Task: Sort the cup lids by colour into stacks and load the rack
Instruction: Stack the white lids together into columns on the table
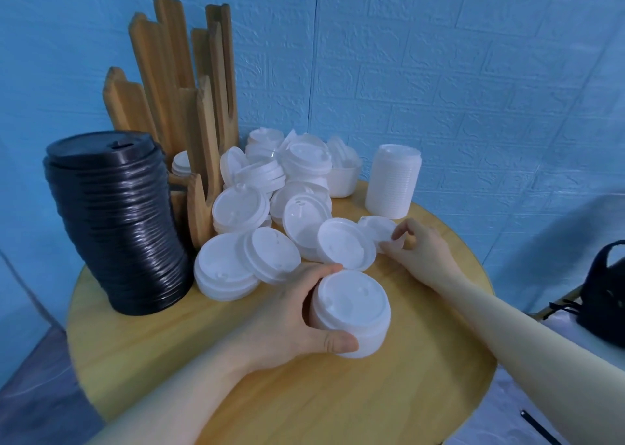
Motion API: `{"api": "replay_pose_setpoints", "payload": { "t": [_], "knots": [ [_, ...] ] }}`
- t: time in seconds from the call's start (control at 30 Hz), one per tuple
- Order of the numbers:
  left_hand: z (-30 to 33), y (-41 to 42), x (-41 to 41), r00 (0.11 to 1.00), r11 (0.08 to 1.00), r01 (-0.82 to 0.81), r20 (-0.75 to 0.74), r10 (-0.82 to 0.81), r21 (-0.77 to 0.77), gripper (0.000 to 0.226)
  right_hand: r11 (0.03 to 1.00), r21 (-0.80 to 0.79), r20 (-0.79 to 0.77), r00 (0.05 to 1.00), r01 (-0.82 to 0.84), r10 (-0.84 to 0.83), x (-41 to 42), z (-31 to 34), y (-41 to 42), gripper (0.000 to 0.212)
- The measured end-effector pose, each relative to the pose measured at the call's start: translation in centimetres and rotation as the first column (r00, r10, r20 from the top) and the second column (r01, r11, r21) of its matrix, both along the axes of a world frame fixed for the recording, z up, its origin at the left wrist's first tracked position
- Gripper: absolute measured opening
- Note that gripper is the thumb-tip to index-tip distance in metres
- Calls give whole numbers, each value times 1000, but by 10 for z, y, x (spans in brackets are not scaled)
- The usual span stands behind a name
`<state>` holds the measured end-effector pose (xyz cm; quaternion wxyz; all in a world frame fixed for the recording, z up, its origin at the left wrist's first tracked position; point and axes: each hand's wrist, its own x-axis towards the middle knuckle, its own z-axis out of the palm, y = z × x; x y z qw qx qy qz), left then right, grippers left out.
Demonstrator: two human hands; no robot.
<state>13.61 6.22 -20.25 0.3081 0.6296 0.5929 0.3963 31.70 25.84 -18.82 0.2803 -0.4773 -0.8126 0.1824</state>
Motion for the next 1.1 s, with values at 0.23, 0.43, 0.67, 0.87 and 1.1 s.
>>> {"api": "replay_pose_setpoints", "payload": {
  "t": [0.23,0.43,0.67,0.87,1.1],
  "knots": [
    [-3,-1,0,999,999,-53,11,53,7,98,992,118,116,993,-50,36,9,8,-10,44],
    [-4,-1,-1,999,1000,-15,-31,14,-17,100,998,29,86,995,-58,55,42,5,-18,36],
    [-4,1,-3,999,1000,-9,-32,9,-6,102,996,-59,135,988,-62,69,61,11,-28,29],
    [0,-1,-3,1000,999,-28,-3,28,-29,99,961,-81,-215,946,-264,241,62,22,-61,26],
    [1,-2,-2,998,998,-15,63,19,-65,108,665,-118,-86,675,-737,733,37,40,-94,60]
  ]
}}
